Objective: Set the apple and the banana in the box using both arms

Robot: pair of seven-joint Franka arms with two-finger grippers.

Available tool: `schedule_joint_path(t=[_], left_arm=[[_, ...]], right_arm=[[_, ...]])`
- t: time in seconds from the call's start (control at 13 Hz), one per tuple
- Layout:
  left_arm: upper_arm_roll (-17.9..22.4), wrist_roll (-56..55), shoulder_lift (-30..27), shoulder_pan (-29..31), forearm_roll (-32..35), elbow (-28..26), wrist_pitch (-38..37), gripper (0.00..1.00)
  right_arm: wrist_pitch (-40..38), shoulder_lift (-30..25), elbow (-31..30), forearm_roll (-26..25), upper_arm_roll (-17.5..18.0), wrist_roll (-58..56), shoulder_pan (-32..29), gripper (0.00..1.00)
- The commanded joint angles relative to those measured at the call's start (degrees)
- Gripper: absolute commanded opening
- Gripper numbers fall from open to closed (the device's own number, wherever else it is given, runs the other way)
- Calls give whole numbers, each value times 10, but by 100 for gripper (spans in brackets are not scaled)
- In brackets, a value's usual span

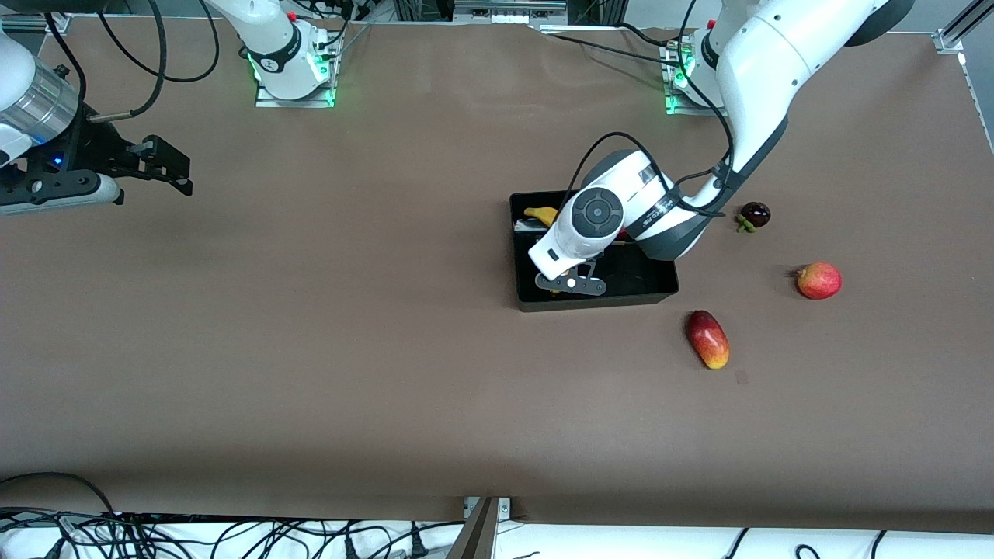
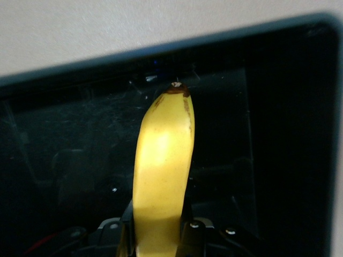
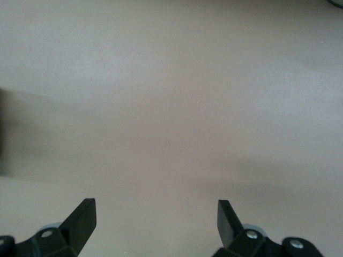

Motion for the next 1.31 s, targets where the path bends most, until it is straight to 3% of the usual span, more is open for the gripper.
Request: schedule_joint_path(t=[0.0, 0.08, 0.15, 0.23, 0.62, 0.85, 1.08, 1.24], left_arm=[[13, -71, 7, -22, 62, -20, 28, 5], [14, -78, 13, -23, 73, -18, 29, 13], [14, -80, 14, -22, 73, -18, 29, 43], [14, -82, 13, -16, 74, -18, 27, 99], [-4, -78, -57, 18, 58, 8, -38, 100], [-43, -43, -76, 49, 8, 95, -184, 100], [-48, 41, -77, 61, -46, 204, -321, 100], [-51, 106, -85, 101, -66, 251, -398, 100]], right_arm=[[-6, 2, 9, -2, 0, -2, 2, 100], [-6, 2, 9, -2, 0, -2, 2, 100], [-6, 2, 9, -2, 0, -2, 2, 100], [-6, 2, 9, -3, 0, -2, 2, 100], [-6, 2, 9, -2, 0, -2, 2, 100], [-6, 2, 9, -3, 0, -2, 2, 100], [-6, 2, 9, -3, 0, -2, 2, 100], [-6, 2, 9, -3, 0, -2, 2, 100]])
